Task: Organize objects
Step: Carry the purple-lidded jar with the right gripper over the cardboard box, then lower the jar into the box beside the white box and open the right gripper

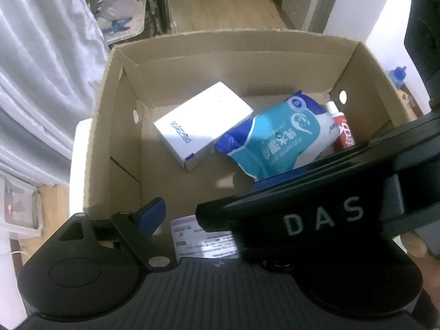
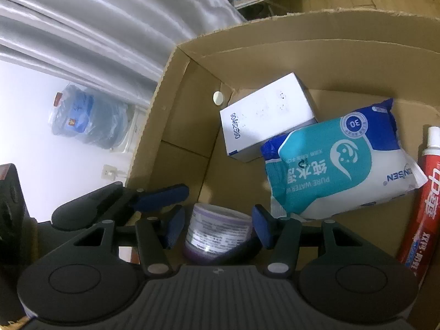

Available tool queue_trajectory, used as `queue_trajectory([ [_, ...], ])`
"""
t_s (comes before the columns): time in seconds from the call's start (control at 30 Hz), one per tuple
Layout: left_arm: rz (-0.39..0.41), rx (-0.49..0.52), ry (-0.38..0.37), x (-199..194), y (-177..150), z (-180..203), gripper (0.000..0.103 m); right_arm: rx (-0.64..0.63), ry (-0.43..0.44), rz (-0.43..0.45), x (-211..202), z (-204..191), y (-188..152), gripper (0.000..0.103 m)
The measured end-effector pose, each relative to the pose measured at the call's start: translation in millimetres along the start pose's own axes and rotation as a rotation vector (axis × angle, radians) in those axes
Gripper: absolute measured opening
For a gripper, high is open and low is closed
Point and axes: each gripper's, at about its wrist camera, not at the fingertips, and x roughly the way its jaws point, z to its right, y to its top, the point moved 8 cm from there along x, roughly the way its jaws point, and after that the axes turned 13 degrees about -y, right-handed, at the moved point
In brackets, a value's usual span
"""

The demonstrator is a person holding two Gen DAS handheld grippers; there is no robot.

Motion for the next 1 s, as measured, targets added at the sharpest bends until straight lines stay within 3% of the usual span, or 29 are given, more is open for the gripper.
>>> queue_trajectory([
  [0.23, 0.049, -0.027, -0.025, -20, -1, -2, 0.084, 0.012, 0.020, 0.042, -22, 3, 1, 0.059],
  [0.63, 0.237, -0.071, -0.026, -87, -24, -10, 0.075, 0.043, 0.049, 0.077, -53, 3, -7, 0.059],
  [0.8, 0.312, -0.118, 0.001, -104, -38, -27, 0.074, 0.066, 0.048, 0.026, -38, 2, -9, 0.059],
  [1.0, 0.359, -0.215, -0.044, -100, -43, -52, 0.069, 0.058, 0.007, -0.061, -3, -13, -14, 0.059],
])
